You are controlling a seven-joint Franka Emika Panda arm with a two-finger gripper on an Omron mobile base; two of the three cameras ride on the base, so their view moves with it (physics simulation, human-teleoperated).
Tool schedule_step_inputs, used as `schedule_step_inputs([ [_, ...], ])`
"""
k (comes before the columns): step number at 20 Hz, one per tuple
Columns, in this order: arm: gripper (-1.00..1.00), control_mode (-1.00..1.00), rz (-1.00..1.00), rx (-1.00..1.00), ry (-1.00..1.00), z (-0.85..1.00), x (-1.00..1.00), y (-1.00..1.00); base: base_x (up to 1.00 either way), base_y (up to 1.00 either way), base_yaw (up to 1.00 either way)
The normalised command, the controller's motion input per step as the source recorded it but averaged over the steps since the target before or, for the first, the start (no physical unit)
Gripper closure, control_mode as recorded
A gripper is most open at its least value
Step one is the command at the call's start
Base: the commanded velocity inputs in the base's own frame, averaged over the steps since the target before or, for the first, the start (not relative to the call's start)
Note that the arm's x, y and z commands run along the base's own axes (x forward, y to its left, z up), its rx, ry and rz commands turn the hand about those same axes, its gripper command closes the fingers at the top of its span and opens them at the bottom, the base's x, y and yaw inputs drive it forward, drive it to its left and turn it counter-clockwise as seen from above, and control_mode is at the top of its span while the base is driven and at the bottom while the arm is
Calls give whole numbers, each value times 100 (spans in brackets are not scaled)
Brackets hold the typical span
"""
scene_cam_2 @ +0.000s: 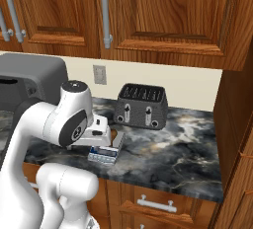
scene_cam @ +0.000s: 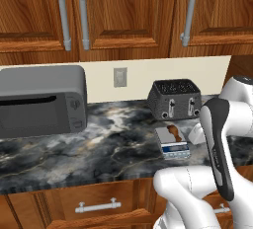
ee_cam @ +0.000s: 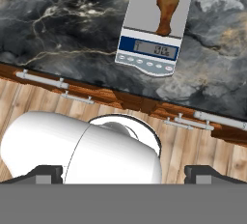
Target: Take the chicken drumstick from the fridge and place it on the digital scale on the counter by the fridge. Wait a few seconds for a reading, then move it to the plate on the dining counter.
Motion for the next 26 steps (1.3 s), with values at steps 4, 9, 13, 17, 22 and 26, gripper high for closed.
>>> schedule_step_inputs([
  [4, -100, -100, 0, 0, 0, 0, 0, 0, 0, 0, 0],
  [9, -100, -100, 0, 0, 0, 0, 0, 0, 0, 0, 0],
  [13, -100, -100, 0, 0, 0, 0, 0, 0, 0, 0, 0],
  [17, -100, -100, 0, 0, 0, 0, 0, 0, 0, 0, 0],
  [22, -100, -100, 0, 0, 0, 0, 0, 0, 0, 0, 0],
  [26, -100, -100, 0, 0, 0, 0, 3, 3, 0, 0, 0],
])
